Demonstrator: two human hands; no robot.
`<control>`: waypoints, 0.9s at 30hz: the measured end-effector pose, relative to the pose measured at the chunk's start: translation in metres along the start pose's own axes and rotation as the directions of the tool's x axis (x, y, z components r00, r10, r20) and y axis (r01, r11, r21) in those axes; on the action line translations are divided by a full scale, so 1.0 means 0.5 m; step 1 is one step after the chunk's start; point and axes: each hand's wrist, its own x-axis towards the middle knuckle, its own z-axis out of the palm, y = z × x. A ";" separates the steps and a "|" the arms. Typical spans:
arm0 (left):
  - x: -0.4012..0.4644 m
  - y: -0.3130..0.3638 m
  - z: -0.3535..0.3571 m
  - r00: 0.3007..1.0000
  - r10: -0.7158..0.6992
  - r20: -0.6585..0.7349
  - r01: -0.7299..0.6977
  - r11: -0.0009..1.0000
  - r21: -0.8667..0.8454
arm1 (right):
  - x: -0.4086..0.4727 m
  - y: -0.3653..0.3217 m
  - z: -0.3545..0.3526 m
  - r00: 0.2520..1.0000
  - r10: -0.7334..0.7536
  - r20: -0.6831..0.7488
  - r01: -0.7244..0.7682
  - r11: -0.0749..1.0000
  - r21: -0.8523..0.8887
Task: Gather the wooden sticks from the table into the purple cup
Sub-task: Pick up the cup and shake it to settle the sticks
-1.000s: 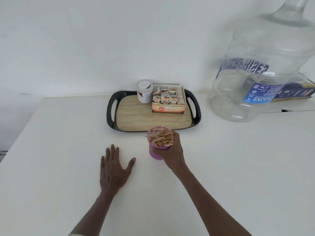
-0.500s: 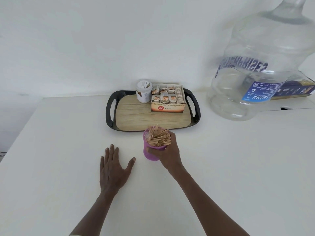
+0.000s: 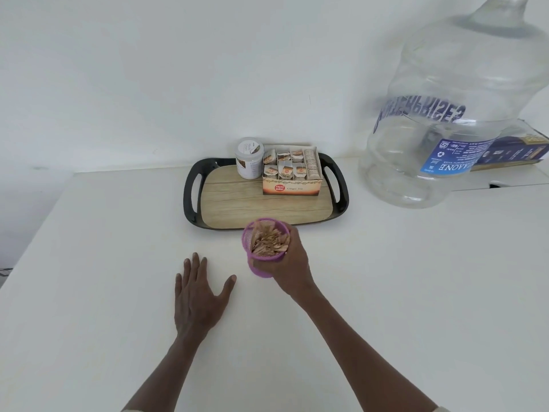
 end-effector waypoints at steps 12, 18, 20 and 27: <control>0.001 0.002 0.000 1.000 -0.003 -0.009 0.003 1.000 -0.001 | 0.005 0.003 -0.002 1.000 0.005 0.016 -0.004 0.999 -0.036; 0.001 0.003 -0.001 1.000 -0.007 -0.009 0.007 1.000 0.003 | 0.008 0.004 -0.002 0.999 0.002 0.035 0.000 0.999 -0.051; 0.000 0.003 -0.001 1.000 -0.009 -0.008 0.009 1.000 0.005 | 0.008 0.001 -0.001 0.998 -0.017 0.062 0.022 0.997 -0.080; 0.000 0.004 -0.002 1.000 -0.005 -0.011 0.005 1.000 0.004 | 0.003 0.003 -0.002 0.996 -0.022 0.091 0.028 0.997 -0.072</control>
